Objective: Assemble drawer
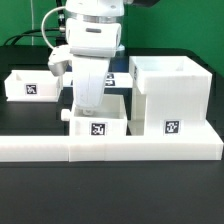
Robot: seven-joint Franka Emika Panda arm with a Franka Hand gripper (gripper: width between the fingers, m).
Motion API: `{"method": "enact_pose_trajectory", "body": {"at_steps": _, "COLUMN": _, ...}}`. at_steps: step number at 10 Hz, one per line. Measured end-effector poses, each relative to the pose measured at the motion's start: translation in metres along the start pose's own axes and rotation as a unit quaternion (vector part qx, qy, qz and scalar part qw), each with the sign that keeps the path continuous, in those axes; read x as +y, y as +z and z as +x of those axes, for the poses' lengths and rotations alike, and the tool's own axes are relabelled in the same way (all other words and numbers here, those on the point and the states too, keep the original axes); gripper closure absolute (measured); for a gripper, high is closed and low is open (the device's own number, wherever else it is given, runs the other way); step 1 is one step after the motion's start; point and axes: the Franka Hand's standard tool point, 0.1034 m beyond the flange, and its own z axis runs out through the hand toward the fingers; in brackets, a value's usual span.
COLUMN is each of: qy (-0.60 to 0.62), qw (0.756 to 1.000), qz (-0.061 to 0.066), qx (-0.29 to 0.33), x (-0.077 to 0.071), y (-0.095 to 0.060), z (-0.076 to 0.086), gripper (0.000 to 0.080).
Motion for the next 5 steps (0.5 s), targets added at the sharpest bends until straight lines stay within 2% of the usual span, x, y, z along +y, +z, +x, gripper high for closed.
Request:
{"method": "enact_pose_trajectory", "body": {"at_steps": 1, "qy": 0.000, "qw": 1.000, "qz": -0.014, "qx": 0.001, "x": 0.0009, "y": 0.0012, "z": 0.0005, "gripper": 0.0757}}
{"method": "enact_pose_trajectory", "body": {"at_steps": 3, "qy": 0.014, "qw": 1.000, "qz": -0.013, "qx": 0.002, "x": -0.0002, "y": 0.0016, "z": 0.0040, "gripper": 0.0757}}
{"method": "enact_pose_trajectory", "body": {"at_steps": 5, "qy": 0.017, "qw": 0.999, "qz": -0.028, "qx": 0.004, "x": 0.0005, "y": 0.0029, "z": 0.0030, "gripper": 0.0757}}
